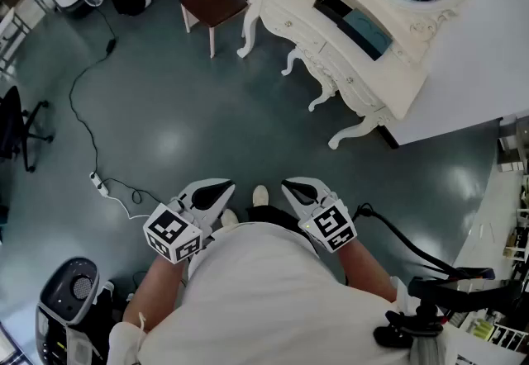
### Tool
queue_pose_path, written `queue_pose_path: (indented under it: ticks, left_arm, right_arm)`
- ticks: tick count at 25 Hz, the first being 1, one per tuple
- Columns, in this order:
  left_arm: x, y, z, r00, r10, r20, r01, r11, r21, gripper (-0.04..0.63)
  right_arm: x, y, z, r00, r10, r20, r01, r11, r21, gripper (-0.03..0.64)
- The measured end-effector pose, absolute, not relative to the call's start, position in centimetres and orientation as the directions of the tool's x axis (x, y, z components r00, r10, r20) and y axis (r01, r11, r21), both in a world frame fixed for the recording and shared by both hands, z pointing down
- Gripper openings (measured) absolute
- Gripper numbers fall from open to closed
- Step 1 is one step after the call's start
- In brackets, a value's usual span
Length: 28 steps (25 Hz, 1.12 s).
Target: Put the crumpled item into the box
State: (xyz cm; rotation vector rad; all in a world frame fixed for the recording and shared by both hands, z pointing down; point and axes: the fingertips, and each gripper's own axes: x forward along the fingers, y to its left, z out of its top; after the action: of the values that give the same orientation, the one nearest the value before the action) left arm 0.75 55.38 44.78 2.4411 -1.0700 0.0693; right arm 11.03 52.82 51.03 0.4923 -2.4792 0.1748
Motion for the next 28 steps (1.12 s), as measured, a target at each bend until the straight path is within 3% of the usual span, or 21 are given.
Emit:
queue_pose_path:
  ticks: [23,25,28]
  left_arm:
    - [10.7,44.6,43.6,0.681,-0.665,0.308,-0.732,-0.607,0.309,-0.003]
    - [11.6,42.1,43.9,0.663,-0.684,0.304,-0.748,-0.588,0.309,-0.002]
    - [12.1,39.1,44.2,0.652,-0.689,0.316,-0.757,-0.57,0.319,-0.002]
  right_arm:
    - [19.9,41.1,50.5,-0.79,-0.353,0.501,-0.441,0.895,-0.065,0.003]
    - [21.1,38.7,51.0,-0.795,-0.356,0.491,-0.445,0.893,-0.074,0.058]
    - [21.8,35.9,51.3,-0.797,-0.366,0.48,-0.459,0.884,-0.087,0.063]
